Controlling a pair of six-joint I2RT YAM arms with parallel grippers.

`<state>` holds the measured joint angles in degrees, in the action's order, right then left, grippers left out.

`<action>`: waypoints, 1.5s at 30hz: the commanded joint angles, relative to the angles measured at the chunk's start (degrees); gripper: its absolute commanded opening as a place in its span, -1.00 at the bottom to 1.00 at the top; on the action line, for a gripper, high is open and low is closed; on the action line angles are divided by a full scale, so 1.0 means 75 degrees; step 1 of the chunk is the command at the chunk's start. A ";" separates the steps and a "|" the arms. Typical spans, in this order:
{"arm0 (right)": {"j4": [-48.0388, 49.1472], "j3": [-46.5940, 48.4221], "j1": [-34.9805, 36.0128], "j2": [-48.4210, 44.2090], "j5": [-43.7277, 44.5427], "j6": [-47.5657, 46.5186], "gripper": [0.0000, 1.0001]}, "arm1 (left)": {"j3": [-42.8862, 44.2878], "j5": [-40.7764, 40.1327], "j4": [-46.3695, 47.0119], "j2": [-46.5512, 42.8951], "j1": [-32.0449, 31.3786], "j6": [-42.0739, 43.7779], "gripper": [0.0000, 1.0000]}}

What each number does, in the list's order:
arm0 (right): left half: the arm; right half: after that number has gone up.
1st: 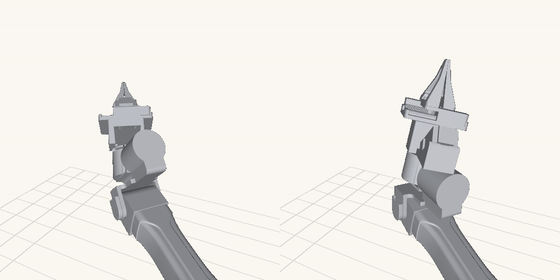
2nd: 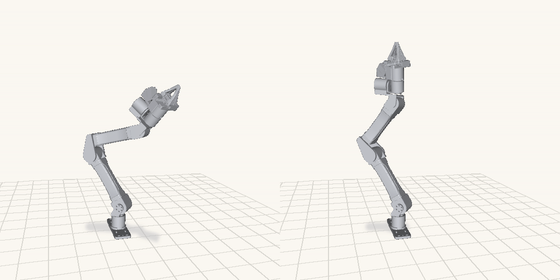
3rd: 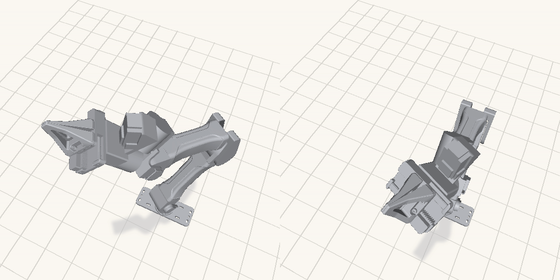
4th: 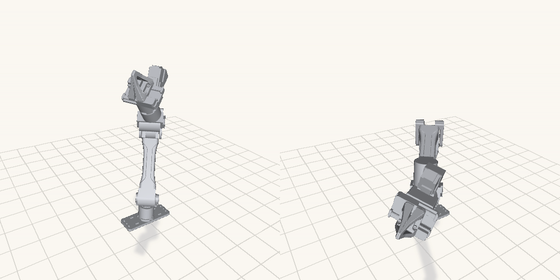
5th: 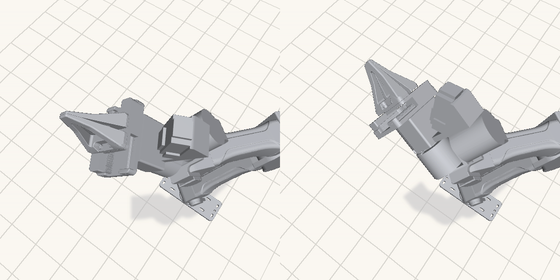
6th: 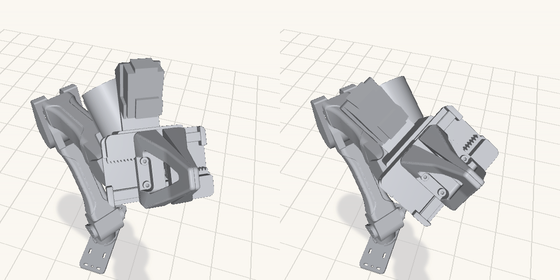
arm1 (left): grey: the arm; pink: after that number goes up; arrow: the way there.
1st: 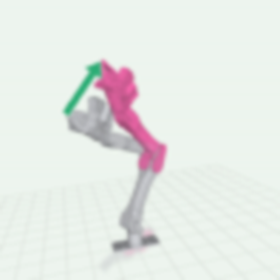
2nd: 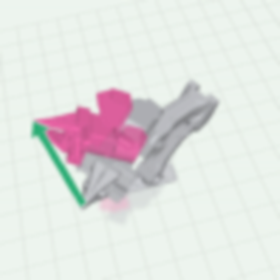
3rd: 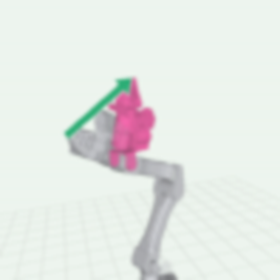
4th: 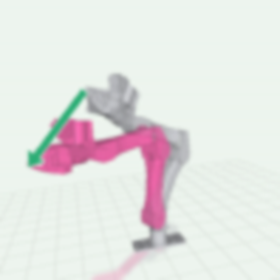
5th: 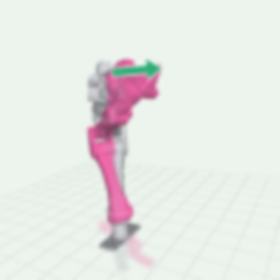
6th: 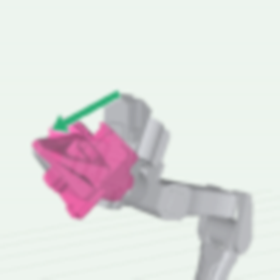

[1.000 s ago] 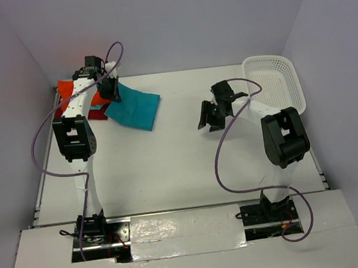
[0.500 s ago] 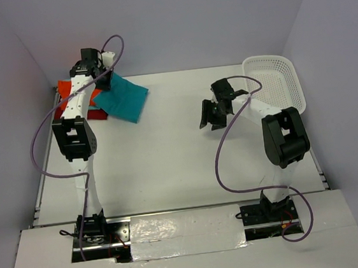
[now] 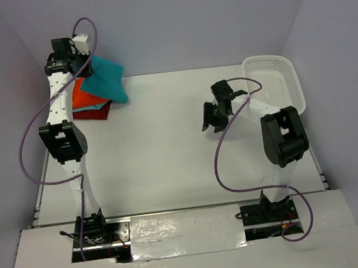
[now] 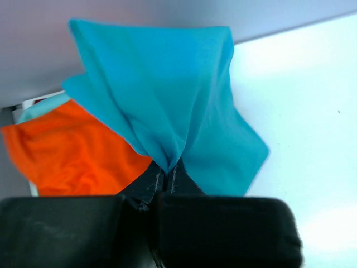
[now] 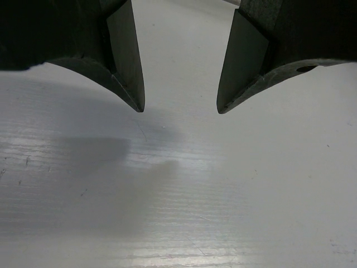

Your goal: Fold and stack the t-shirts

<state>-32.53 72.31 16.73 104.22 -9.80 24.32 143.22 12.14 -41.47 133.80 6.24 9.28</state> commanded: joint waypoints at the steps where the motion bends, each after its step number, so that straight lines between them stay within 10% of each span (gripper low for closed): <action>1: -0.0244 0.0061 0.0007 0.0095 0.0159 -0.0137 0.24 | 0.0475 0.0607 0.0630 -0.0613 0.0631 -0.0637 -1.00; 20: -0.0982 0.1174 -0.0004 0.0869 0.0159 -0.0394 0.24 | 0.0099 0.2132 0.1100 0.1167 0.2272 -0.0498 -1.00; 28: -0.0971 0.1233 0.0007 0.0916 0.0018 -0.0418 0.24 | -0.0357 0.0481 0.0831 0.0630 0.2637 -0.1120 0.14; 45: -0.0479 0.0285 -0.0016 -0.0348 -0.0087 -0.0430 0.25 | -0.1772 -0.0271 -0.1100 -0.1732 0.2531 -0.0008 0.15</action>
<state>-37.87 76.18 16.73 107.92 -10.28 21.74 134.02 10.09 -43.81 130.91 25.65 5.28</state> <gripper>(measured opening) 0.624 0.583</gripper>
